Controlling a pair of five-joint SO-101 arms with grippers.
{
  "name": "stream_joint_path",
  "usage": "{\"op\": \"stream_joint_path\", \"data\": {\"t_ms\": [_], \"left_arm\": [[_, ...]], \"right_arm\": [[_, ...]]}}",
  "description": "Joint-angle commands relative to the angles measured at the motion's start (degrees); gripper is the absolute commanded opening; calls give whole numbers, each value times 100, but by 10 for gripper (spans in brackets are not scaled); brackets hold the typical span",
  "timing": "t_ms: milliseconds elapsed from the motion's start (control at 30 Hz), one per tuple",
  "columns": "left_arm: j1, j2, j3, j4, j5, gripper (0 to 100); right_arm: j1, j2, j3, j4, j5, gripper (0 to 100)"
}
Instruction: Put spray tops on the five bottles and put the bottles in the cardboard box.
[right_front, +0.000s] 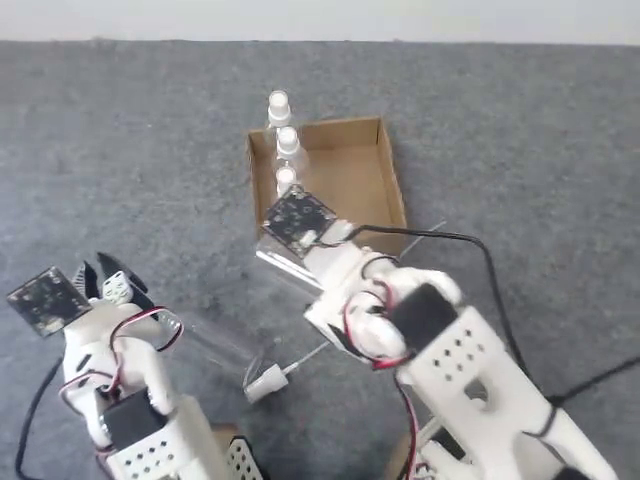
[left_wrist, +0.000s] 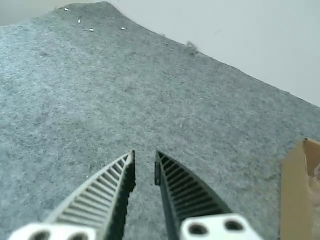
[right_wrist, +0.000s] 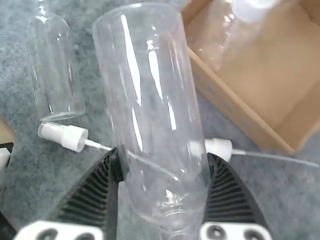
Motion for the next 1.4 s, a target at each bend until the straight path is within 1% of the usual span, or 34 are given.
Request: {"op": "stream_joint_path", "data": {"t_ms": [0,133,267,333,467,667,867,967,1200,1267,1367], "left_arm": [[-18,-88,-22,-18,35,62],[-18,-88,-22,-18,26,62],[-18,-88,-22,-18,26,62],[-18,-88,-22,-18,26,62],[-18,-88,-22,-18,26,62],[-18,-88,-22,-9,26,62],[-18,-88,-22,-9,26,62],[-18,-88,-13,-9,26,62],[-18,-88,-13,-9,26,62],[-18,-88,-13,-9,26,62],[-18,-88,57,-44,18,62]], "right_arm": [[215,-514,-369,338,9,86],[479,-646,-369,664,-79,86],[831,-673,-369,989,-607,86],[1068,-708,-369,1112,-712,86],[1675,-708,-343,1226,-730,86],[2782,-708,-343,1226,-695,86],[3407,-708,-211,1235,-686,86],[3530,-708,70,1218,-721,86],[3547,-708,580,1226,-730,87],[3697,-699,668,1235,-756,87],[3916,-646,686,1226,-1160,87]]}}
